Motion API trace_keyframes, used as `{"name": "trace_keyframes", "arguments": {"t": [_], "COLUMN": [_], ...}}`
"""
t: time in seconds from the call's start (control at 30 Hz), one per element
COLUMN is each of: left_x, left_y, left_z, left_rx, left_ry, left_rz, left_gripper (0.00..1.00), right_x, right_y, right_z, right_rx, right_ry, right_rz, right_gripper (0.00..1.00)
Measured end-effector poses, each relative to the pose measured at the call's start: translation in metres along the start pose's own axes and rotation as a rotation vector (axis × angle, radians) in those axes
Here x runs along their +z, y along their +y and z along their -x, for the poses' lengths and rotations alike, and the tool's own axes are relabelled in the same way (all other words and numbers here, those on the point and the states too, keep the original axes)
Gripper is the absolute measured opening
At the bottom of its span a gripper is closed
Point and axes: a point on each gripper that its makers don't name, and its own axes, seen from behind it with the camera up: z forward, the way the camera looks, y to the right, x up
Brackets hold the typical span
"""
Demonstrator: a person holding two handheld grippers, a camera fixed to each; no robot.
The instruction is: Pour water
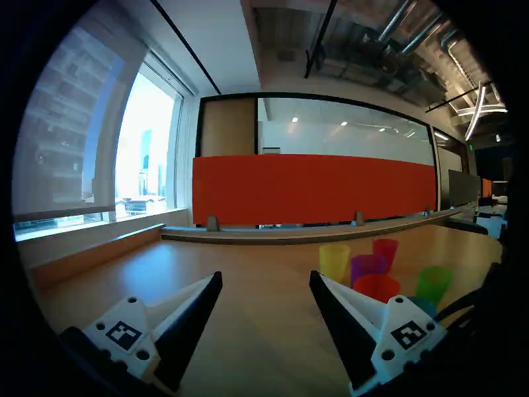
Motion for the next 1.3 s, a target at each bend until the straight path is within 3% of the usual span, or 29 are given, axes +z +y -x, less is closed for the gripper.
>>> {"name": "trace_keyframes", "arguments": {"t": [1.3], "left_x": [-0.0001], "left_y": [0.0006], "left_z": [0.0], "left_rx": [0.0], "left_ry": [0.0], "left_rz": [0.0], "left_gripper": [0.98], "right_x": [-0.0012], "right_y": [-0.0005], "right_z": [0.0083], "right_rx": [0.0], "right_ry": [-0.035], "right_rz": [0.001], "right_gripper": [0.99]}}
